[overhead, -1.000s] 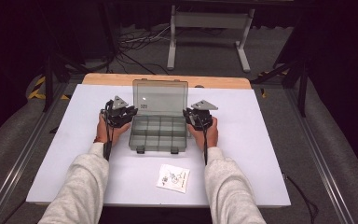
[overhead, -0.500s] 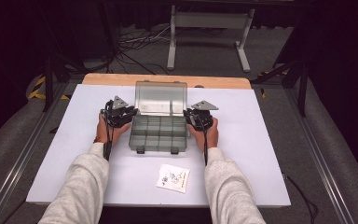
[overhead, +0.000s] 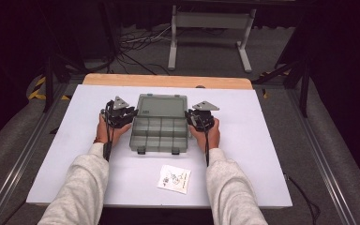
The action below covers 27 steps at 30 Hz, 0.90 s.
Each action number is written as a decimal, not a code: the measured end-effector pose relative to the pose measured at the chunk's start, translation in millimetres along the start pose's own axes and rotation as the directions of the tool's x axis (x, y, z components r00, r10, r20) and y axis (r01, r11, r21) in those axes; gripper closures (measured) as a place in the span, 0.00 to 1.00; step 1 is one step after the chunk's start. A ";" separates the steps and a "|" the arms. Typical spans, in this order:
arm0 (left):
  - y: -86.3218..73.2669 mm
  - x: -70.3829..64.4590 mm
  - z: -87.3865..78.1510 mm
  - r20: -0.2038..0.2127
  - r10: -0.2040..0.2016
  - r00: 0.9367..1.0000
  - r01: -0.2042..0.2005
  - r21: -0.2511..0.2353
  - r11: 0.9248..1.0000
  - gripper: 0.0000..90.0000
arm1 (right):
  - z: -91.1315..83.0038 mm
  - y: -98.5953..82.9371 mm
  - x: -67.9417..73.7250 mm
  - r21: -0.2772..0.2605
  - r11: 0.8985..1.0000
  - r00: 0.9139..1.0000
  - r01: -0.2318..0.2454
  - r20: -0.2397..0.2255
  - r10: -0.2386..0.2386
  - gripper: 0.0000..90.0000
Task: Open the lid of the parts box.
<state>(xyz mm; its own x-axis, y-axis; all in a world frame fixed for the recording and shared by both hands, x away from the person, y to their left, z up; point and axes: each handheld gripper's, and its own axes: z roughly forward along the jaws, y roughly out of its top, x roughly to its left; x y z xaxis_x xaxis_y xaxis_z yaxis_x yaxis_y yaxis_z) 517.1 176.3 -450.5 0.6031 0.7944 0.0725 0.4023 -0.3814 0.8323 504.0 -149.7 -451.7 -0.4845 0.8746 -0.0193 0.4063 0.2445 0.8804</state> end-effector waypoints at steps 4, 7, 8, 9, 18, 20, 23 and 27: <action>1.4 1.1 -3.3 -0.003 0.012 1.000 -0.012 0.008 1.000 0.82 | -2.3 2.0 -0.6 0.012 1.000 1.000 0.010 0.006 -0.010 0.84; 3.3 3.3 -8.8 0.001 0.016 1.000 -0.016 0.000 1.000 0.81 | -4.9 4.0 -1.6 0.012 1.000 1.000 0.016 -0.002 -0.016 0.83; 4.5 4.1 -11.6 0.004 0.022 1.000 -0.022 -0.007 1.000 0.81 | -5.4 4.4 -1.9 0.009 1.000 1.000 0.017 -0.004 -0.017 0.83; 5.7 4.7 -15.0 0.007 0.026 1.000 -0.026 -0.012 1.000 0.80 | -7.6 5.7 -2.6 0.005 1.000 1.000 0.014 -0.010 -0.014 0.83; 12.6 3.3 -41.2 0.041 0.077 0.996 -0.074 -0.068 0.995 0.77 | -23.8 13.6 -1.9 -0.014 0.998 0.998 0.065 -0.023 -0.065 0.83; 12.0 2.2 -47.0 0.043 0.091 0.995 -0.088 -0.075 0.993 0.77 | -29.9 14.2 -1.7 -0.028 0.997 0.997 0.067 -0.038 -0.068 0.83; 9.3 0.3 -56.9 0.050 0.118 0.992 -0.113 -0.090 0.990 0.76 | -35.7 14.6 -1.8 -0.044 0.998 0.997 0.055 -0.060 -0.057 0.82; 6.2 -1.0 -68.0 0.039 0.137 0.990 -0.133 -0.104 0.986 0.73 | -46.0 14.8 0.6 -0.056 0.993 0.993 0.104 -0.052 -0.107 0.82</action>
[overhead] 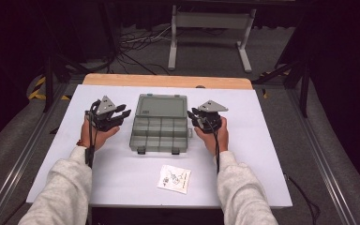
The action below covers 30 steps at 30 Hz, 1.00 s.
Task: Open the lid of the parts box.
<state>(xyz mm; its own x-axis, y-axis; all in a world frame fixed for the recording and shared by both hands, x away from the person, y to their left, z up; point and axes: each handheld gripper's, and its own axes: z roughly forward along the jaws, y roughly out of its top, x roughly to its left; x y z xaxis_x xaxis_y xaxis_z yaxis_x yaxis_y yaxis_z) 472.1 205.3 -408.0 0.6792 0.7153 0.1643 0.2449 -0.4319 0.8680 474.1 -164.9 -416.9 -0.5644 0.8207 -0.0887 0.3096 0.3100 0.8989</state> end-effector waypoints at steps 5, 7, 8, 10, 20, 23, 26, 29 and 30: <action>-3.5 -3.5 -10.8 0.015 0.014 1.000 -0.014 -0.020 1.000 0.69 | -9.1 -3.1 1.7 -0.019 1.000 1.000 0.004 -0.021 -0.005 0.81; -5.0 -4.3 -14.3 0.012 0.021 1.000 -0.021 -0.026 0.999 0.67 | -12.4 -4.3 3.2 -0.019 1.000 0.999 0.019 -0.028 -0.020 0.80; -5.9 -4.7 -16.6 0.010 0.023 1.000 -0.023 -0.028 0.999 0.66 | -13.7 -4.6 3.6 -0.022 1.000 0.999 0.018 -0.030 -0.018 0.80; -8.3 -7.1 -21.0 -0.002 0.023 1.000 -0.023 -0.047 0.999 0.63 | -18.7 -5.0 4.6 -0.034 0.999 0.999 0.014 -0.044 -0.015 0.80; -20.5 -17.9 -36.9 0.022 0.051 0.998 -0.049 -0.078 0.996 0.49 | -38.1 -5.5 10.1 -0.058 0.996 0.996 0.061 -0.067 -0.065 0.75; -23.8 -21.2 -43.0 0.028 0.061 0.998 -0.058 -0.090 0.994 0.44 | -44.0 -5.2 12.0 -0.071 0.995 0.994 0.074 -0.079 -0.080 0.73; -25.4 -21.7 -47.3 0.035 0.068 0.997 -0.064 -0.102 0.993 0.39 | -47.5 -5.9 13.9 -0.071 0.993 0.992 0.095 -0.078 -0.101 0.72; -27.1 -24.0 -53.7 0.043 0.058 0.997 -0.052 -0.131 0.990 0.35 | -53.3 -9.1 15.8 -0.075 0.992 0.990 0.104 -0.091 -0.111 0.68; -27.8 -25.1 -58.1 0.036 0.076 0.996 -0.071 -0.139 0.988 0.33 | -55.0 -9.4 16.2 -0.078 0.992 0.989 0.104 -0.095 -0.111 0.67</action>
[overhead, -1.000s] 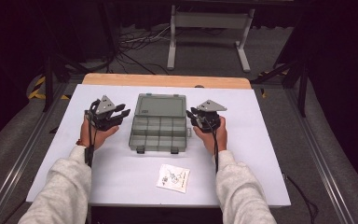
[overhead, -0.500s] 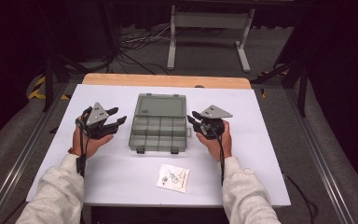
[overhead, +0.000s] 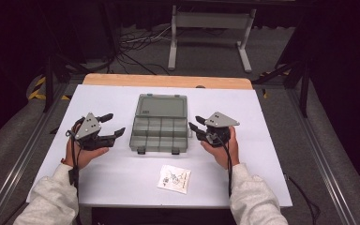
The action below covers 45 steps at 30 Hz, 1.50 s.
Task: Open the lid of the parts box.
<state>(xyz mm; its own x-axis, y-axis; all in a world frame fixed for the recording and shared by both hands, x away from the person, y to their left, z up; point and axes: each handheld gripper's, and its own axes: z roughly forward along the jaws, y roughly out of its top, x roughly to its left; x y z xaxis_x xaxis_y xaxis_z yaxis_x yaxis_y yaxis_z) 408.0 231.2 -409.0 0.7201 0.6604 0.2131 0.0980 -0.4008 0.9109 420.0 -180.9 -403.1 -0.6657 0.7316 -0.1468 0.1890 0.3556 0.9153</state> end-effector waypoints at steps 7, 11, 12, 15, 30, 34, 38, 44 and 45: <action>-1.3 -6.2 -7.5 -0.001 0.003 1.000 -0.003 -0.015 1.000 0.22 | -10.4 0.6 2.4 -0.016 1.000 1.000 0.008 -0.011 -0.008 0.57; -2.2 -9.5 -12.3 -0.005 -0.003 1.000 0.002 -0.030 1.000 0.18 | -16.9 -0.2 4.6 -0.022 1.000 1.000 0.008 -0.016 -0.008 0.48; -2.1 -10.4 -14.1 0.000 0.000 1.000 0.000 -0.029 1.000 0.17 | -18.3 -0.4 5.2 -0.020 1.000 1.000 0.012 -0.019 -0.012 0.47; -2.0 -12.7 -17.6 -0.005 0.001 1.000 -0.001 -0.041 0.999 0.14 | -22.7 -1.2 8.1 -0.018 1.000 1.000 0.022 -0.015 -0.022 0.41; -12.7 -25.7 -33.8 0.027 -0.010 1.000 0.011 -0.031 0.999 0.04 | -36.6 -9.0 20.8 0.006 0.999 0.999 0.032 0.016 -0.032 0.16; -19.1 -27.5 -38.4 0.052 -0.017 0.999 0.018 -0.022 1.000 0.03 | -39.5 -13.7 28.4 0.025 0.999 0.999 0.044 0.005 -0.044 0.15; -25.3 -32.1 -41.3 0.066 -0.007 0.998 0.008 -0.019 1.000 0.03 | -42.8 -17.9 35.3 0.042 0.998 0.999 0.055 -0.005 -0.054 0.15; -32.7 -37.3 -41.8 0.077 -0.012 0.997 0.012 0.004 1.000 0.05 | -47.8 -22.8 41.4 0.051 0.997 0.998 0.057 -0.032 -0.056 0.15; -34.6 -38.2 -42.5 0.081 -0.017 0.997 0.017 0.005 1.000 0.05 | -48.8 -23.6 42.5 0.052 0.997 0.998 0.058 -0.035 -0.056 0.15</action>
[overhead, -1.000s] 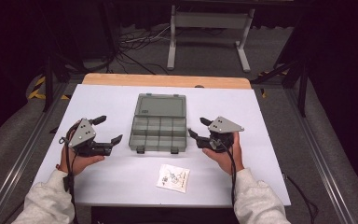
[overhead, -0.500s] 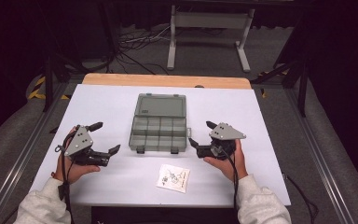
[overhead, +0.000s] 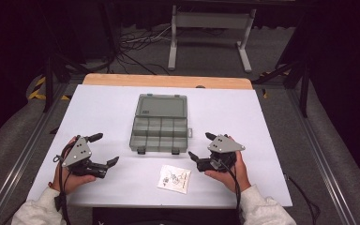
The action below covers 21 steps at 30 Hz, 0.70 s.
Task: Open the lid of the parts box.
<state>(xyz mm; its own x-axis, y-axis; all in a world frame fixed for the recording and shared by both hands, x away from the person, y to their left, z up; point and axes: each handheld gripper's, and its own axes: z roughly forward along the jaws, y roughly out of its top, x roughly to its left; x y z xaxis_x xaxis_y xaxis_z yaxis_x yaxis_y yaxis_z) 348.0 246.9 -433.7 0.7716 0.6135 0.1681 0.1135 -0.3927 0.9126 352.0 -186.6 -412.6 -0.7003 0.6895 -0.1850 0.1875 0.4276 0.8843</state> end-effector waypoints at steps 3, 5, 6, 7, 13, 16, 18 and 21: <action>-2.6 -1.7 -2.1 0.007 -0.001 1.000 0.001 0.005 1.000 0.05 | -3.4 -1.4 4.3 0.001 1.000 1.000 0.006 -0.009 -0.006 0.14; -3.7 -3.4 -3.5 0.013 -0.002 1.000 0.002 0.008 1.000 0.05 | -4.8 -2.3 6.6 0.000 1.000 1.000 0.006 -0.023 -0.006 0.14; -4.2 -3.9 -3.6 0.009 0.002 1.000 -0.002 0.004 1.000 0.05 | -5.3 -3.2 8.2 0.004 1.000 1.000 0.008 -0.025 -0.008 0.14; -4.4 -4.4 -4.2 0.009 0.002 1.000 -0.002 0.009 1.000 0.05 | -5.4 -4.1 9.7 0.008 1.000 1.000 0.008 -0.030 -0.008 0.14; -8.9 -11.5 -4.1 0.032 -0.010 0.999 0.009 0.023 1.000 0.04 | -3.7 -7.0 18.4 0.033 0.999 0.998 0.021 -0.060 -0.019 0.12; -11.6 -15.4 -5.1 0.040 -0.018 0.999 0.017 0.031 0.999 0.05 | -3.3 -7.2 21.0 0.032 0.999 0.997 0.018 -0.072 -0.016 0.12; -12.9 -17.3 -6.3 0.033 -0.016 0.999 0.015 0.028 0.999 0.05 | -3.6 -8.5 23.2 0.040 0.999 0.997 0.007 -0.079 -0.004 0.12; -13.6 -18.1 -8.1 0.040 -0.009 0.999 0.008 0.030 1.000 0.05 | -4.9 -13.1 27.5 0.056 0.998 0.995 0.005 -0.095 0.001 0.12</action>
<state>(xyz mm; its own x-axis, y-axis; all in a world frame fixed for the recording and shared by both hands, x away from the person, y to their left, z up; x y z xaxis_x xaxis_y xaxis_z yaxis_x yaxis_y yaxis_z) 327.4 246.7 -446.1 0.7952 0.5887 0.1449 0.1379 -0.4083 0.9024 326.9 -176.1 -427.2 -0.7626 0.6309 -0.1425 0.2227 0.4630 0.8579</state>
